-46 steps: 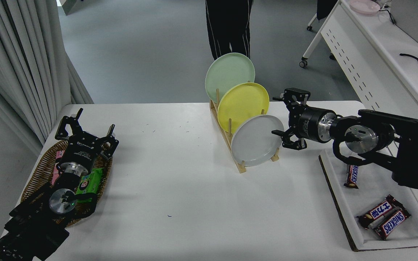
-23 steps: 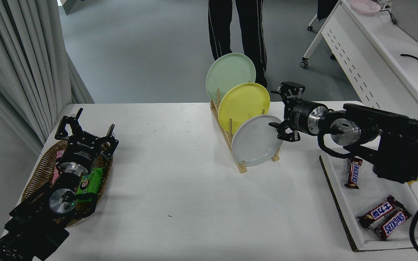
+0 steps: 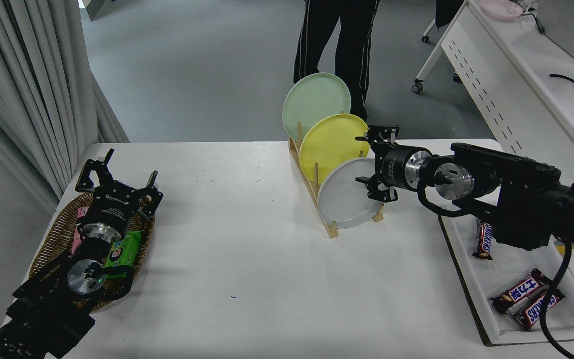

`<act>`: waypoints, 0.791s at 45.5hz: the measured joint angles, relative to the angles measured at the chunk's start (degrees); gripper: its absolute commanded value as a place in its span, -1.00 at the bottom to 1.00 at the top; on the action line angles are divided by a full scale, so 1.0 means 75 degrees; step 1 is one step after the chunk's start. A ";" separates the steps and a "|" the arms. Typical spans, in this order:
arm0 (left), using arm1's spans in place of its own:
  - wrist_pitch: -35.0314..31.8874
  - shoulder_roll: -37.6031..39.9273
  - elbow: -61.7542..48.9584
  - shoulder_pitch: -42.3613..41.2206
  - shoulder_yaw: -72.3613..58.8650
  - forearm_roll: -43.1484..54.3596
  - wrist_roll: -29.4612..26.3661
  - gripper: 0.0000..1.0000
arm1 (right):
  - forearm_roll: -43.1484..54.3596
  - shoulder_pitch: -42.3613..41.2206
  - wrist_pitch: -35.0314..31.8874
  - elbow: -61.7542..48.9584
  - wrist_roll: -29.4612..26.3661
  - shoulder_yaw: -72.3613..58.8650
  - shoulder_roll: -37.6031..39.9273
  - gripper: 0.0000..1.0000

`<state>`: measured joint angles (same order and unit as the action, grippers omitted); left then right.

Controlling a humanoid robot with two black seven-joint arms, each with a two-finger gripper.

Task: Place the plate on the table

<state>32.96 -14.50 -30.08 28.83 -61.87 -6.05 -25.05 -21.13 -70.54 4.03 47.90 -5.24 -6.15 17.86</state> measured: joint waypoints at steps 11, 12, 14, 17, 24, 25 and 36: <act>0.0000 0.0000 0.0000 0.0000 0.0000 0.0000 0.0000 1.00 | 0.0007 -0.0003 0.0001 -0.0149 -0.0042 0.0051 -0.0089 0.20; 0.0000 0.0000 0.0000 0.0000 0.0000 0.0000 0.0000 1.00 | 0.0007 -0.0003 0.0000 -0.0158 -0.0044 0.0061 -0.0099 0.14; 0.0000 0.0000 0.0000 0.0000 0.0000 0.0000 0.0000 1.00 | 0.0007 -0.0004 -0.0004 -0.0175 -0.0048 0.0077 -0.0114 0.10; 0.0000 0.0000 0.0000 0.0000 0.0000 0.0000 0.0000 1.00 | 0.0001 -0.0004 -0.0009 -0.0196 -0.0057 0.0094 -0.0130 0.09; 0.0000 0.0000 0.0000 0.0000 0.0000 -0.0001 0.0000 1.00 | -0.0012 -0.0004 -0.0015 -0.0222 -0.0091 0.0131 -0.0160 0.09; 0.0000 0.0000 0.0000 0.0000 0.0000 -0.0001 0.0000 1.00 | -0.0015 -0.0004 -0.0016 -0.0224 -0.0096 0.0138 -0.0164 0.09; 0.0000 0.0000 0.0000 0.0000 0.0000 -0.0002 0.0000 1.00 | -0.0024 -0.0004 -0.0021 -0.0239 -0.0177 0.0181 -0.0198 -0.08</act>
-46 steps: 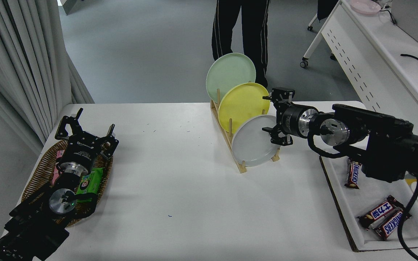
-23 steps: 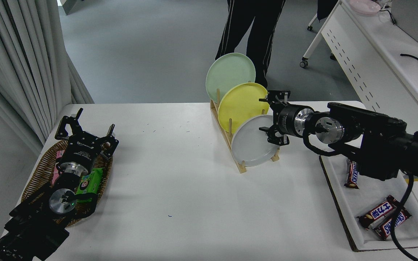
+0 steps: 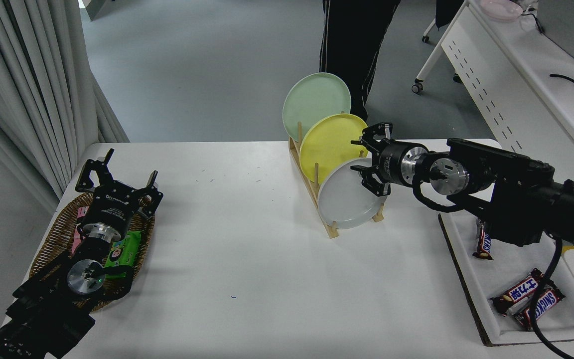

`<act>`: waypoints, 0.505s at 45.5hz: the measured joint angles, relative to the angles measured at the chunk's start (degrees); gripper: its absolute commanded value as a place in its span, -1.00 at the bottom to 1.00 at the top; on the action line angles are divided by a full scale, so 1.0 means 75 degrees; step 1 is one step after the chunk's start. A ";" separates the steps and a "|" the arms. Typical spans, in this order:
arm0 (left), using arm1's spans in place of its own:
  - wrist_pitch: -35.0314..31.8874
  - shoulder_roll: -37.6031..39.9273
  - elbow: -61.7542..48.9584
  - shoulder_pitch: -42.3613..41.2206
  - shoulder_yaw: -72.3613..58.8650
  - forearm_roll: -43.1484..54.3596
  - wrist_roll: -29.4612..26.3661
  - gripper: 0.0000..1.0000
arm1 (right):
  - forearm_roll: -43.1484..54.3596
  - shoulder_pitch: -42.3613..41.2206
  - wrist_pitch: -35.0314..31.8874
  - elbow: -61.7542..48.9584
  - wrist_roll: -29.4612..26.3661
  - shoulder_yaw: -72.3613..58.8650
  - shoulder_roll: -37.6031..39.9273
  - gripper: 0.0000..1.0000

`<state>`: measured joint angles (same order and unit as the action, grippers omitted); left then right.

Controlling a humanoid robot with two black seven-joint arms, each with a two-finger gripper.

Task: Place the plate on the table

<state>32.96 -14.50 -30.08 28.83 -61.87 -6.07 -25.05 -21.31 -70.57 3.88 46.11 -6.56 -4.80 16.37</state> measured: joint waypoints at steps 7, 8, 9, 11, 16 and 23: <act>0.0000 0.0000 0.0000 0.0000 0.0000 0.0000 0.0000 1.00 | -0.0003 -0.0002 0.0000 -0.0004 -0.0086 0.0009 -0.0007 -0.23; 0.0000 0.0000 0.0000 0.0000 0.0000 0.0000 0.0000 1.00 | -0.0003 -0.0004 0.0000 -0.0004 -0.0102 0.0010 -0.0007 -0.23; 0.0000 0.0000 0.0000 0.0000 0.0000 0.0000 0.0000 1.00 | -0.0004 -0.0006 0.0000 -0.0004 -0.0117 0.0010 -0.0007 -0.23; 0.0000 0.0000 0.0000 0.0000 0.0000 0.0000 0.0000 1.00 | -0.0004 -0.0009 0.0000 -0.0005 -0.0151 0.0013 -0.0009 -0.23; 0.0000 0.0000 0.0001 0.0000 0.0000 0.0000 0.0000 1.00 | -0.0006 -0.0014 0.0006 -0.0005 -0.0206 0.0027 -0.0010 -0.30; 0.0000 0.0000 0.0002 0.0000 0.0000 0.0000 0.0000 1.00 | 0.0002 -0.0018 0.0016 -0.0006 -0.0261 0.0084 -0.0006 -0.30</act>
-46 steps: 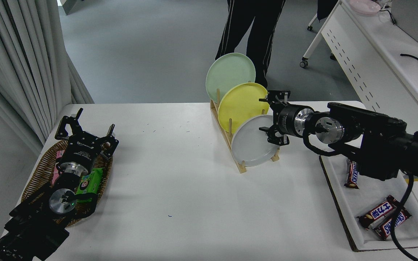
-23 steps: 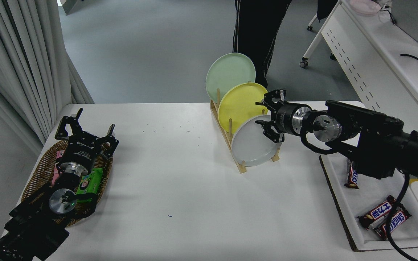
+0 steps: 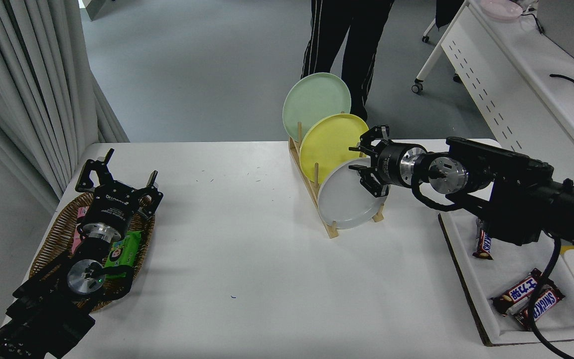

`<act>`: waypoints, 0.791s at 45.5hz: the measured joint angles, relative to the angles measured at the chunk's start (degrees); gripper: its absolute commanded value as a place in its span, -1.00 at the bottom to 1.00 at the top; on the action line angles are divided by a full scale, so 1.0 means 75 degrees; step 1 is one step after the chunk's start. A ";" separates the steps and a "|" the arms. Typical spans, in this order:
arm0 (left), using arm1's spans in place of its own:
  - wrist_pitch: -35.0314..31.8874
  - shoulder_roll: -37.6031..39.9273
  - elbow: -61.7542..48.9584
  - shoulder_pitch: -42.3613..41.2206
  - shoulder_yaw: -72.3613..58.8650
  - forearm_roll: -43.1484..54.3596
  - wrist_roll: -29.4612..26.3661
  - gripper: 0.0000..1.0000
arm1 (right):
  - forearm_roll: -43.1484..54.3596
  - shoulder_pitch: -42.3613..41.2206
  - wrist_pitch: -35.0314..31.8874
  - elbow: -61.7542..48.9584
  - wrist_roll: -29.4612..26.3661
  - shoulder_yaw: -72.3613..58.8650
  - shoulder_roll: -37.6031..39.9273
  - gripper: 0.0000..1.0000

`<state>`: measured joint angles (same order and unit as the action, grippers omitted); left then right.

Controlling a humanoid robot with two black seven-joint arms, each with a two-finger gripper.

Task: Place the plate on the table

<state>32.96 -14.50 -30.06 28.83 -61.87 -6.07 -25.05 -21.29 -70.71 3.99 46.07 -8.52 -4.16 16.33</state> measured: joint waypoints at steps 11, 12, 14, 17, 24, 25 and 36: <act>0.0000 0.0000 0.0000 0.0000 0.0000 0.0000 0.0000 1.00 | 0.0002 0.0001 0.0020 -0.0001 -0.0052 0.0034 0.0008 -0.39; 0.0000 0.0000 0.0000 0.0000 0.0000 0.0000 0.0000 1.00 | 0.0002 0.0002 0.0022 -0.0001 -0.0055 0.0036 0.0009 -0.40; 0.0000 0.0000 0.0000 0.0000 0.0000 0.0000 0.0000 1.00 | 0.0003 0.0005 0.0027 -0.0001 -0.0065 0.0039 0.0010 -0.40; 0.0000 0.0000 -0.0001 0.0000 0.0000 0.0000 0.0000 1.00 | 0.0003 0.0006 0.0047 -0.0001 -0.0072 0.0042 0.0011 -0.40; 0.0000 0.0000 -0.0002 0.0000 0.0000 0.0000 0.0000 1.00 | 0.0003 0.0009 0.0119 -0.0001 -0.0090 0.0047 0.0017 -0.43; 0.0000 0.0000 -0.0002 0.0000 0.0000 0.0000 0.0000 1.00 | 0.0003 0.0012 0.0127 -0.0002 -0.0092 0.0048 0.0019 -0.44; 0.0000 0.0000 -0.0003 0.0000 0.0002 0.0000 0.0000 1.00 | 0.0005 0.0020 0.0190 -0.0002 -0.0112 0.0050 0.0040 -0.49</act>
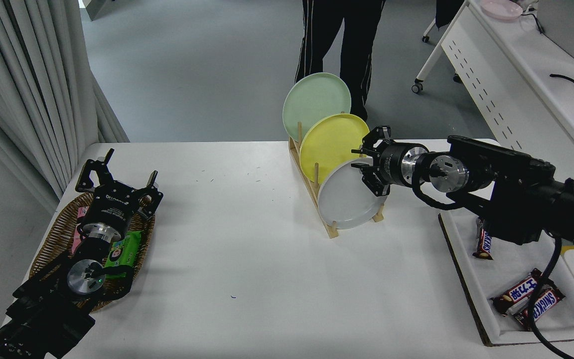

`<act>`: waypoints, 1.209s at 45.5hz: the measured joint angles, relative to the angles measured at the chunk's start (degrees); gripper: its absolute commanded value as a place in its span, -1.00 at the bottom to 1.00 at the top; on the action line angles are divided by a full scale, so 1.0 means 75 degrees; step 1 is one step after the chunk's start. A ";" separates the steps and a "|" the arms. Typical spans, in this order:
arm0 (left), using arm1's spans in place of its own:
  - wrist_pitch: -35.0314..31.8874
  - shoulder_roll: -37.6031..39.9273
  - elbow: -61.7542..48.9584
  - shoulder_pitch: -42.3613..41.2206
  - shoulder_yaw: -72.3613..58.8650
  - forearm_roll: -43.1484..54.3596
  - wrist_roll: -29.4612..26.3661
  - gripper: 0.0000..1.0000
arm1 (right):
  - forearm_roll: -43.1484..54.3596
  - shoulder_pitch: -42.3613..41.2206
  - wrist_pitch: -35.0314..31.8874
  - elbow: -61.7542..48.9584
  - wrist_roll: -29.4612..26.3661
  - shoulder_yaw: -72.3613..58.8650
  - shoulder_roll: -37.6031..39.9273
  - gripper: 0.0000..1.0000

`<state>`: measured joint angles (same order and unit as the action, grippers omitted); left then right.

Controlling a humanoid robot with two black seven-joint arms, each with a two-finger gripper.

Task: Place the plate on the table

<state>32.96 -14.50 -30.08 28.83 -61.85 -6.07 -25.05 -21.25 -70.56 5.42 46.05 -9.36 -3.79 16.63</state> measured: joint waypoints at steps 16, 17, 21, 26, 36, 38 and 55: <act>0.0000 0.0000 0.0000 0.0000 0.0001 0.0000 0.0000 1.00 | 0.0008 0.0024 0.0096 -0.0010 -0.0005 -0.0006 0.0017 -0.60; 0.0000 0.0000 0.0000 0.0000 0.0000 0.0000 0.0000 1.00 | 0.0008 0.0024 0.0100 -0.0012 -0.0005 -0.0007 0.0017 -0.62; 0.0000 0.0000 -0.0001 0.0000 -0.0001 0.0000 0.0000 1.00 | 0.0009 0.0030 0.0107 -0.0019 -0.0005 -0.0008 0.0019 -0.64; 0.0000 0.0000 -0.0001 0.0000 -0.0001 0.0000 0.0000 1.00 | 0.0009 0.0039 0.0113 -0.0026 -0.0006 -0.0010 0.0020 -0.67; 0.0000 0.0000 -0.0003 0.0000 -0.0001 0.0000 0.0000 1.00 | 0.0009 0.0050 0.0118 -0.0059 -0.0006 -0.0010 0.0016 -0.72; 0.0000 0.0000 -0.0003 0.0000 -0.0001 0.0000 0.0000 1.00 | 0.0007 0.0051 0.0119 -0.0063 -0.0007 -0.0010 0.0011 -0.73; 0.0000 0.0000 -0.0003 0.0000 -0.0004 0.0000 0.0000 1.00 | -0.0001 0.0055 0.0110 -0.0079 -0.0006 0.0002 -0.0016 -1.00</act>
<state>32.96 -14.50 -30.10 28.83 -61.88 -6.06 -25.05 -21.26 -70.15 6.24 45.46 -9.40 -3.78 16.51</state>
